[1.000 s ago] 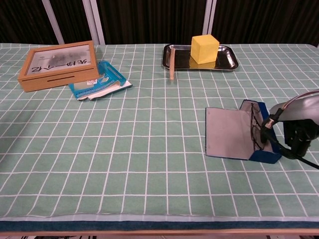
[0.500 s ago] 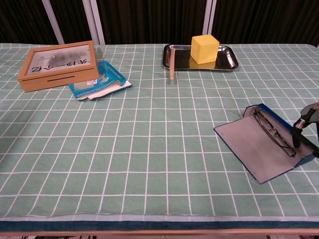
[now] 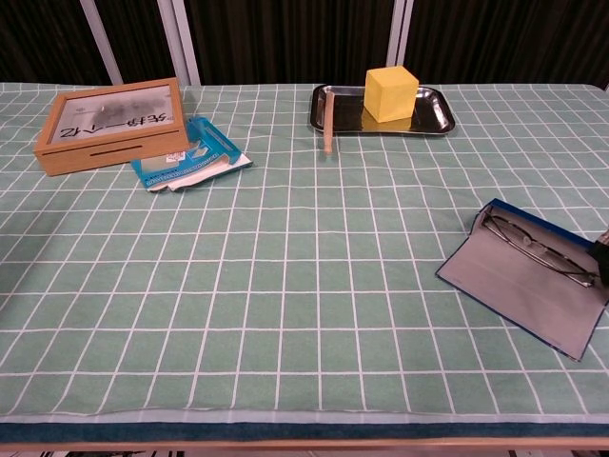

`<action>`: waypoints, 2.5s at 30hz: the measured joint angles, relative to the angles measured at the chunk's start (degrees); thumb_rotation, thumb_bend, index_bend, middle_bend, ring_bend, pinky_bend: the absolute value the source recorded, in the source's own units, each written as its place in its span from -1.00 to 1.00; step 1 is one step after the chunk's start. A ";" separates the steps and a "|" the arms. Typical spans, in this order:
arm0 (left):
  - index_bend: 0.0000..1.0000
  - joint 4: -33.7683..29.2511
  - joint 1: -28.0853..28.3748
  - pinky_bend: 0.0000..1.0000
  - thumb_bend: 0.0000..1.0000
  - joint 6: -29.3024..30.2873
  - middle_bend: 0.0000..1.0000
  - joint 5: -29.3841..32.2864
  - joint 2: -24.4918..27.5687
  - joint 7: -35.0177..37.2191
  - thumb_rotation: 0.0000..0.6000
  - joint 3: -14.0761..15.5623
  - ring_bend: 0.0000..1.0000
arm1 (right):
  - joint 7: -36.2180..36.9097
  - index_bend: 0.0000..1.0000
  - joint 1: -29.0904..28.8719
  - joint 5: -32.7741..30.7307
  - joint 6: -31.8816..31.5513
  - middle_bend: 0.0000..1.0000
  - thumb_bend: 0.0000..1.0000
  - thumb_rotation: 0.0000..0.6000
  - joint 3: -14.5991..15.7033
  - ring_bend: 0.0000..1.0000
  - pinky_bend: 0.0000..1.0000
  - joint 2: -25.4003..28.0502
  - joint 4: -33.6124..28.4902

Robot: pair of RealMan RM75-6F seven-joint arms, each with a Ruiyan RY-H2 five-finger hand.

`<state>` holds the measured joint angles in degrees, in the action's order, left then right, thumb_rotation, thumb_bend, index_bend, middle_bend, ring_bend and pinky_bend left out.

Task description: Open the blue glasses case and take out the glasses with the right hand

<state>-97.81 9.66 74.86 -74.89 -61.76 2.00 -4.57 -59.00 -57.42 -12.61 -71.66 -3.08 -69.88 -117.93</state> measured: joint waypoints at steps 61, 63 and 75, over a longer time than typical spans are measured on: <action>-1.00 -0.19 -0.13 -1.00 -0.95 0.21 -1.00 -0.47 -0.01 -0.18 1.00 0.18 -1.00 | 3.91 -0.65 3.36 12.47 -7.88 0.70 -0.20 1.00 -5.43 0.86 1.00 -0.79 3.58; -1.00 -0.16 -0.15 -1.00 -0.95 0.32 -1.00 -0.60 -0.06 -0.28 1.00 0.21 -1.00 | 4.73 -0.65 3.87 15.22 -8.83 0.72 -0.21 1.00 -5.30 0.87 1.00 -0.53 3.23; -1.00 0.72 -0.22 -1.00 -0.95 1.17 -1.00 -1.71 -0.75 -0.95 1.00 0.36 -1.00 | 14.38 -0.48 7.69 30.12 2.86 0.75 -0.21 1.00 -4.73 0.89 1.00 -0.32 11.17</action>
<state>-97.10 9.44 76.04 -76.59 -62.50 1.05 -4.20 -44.62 -49.73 17.51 -68.81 -7.81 -70.20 -106.76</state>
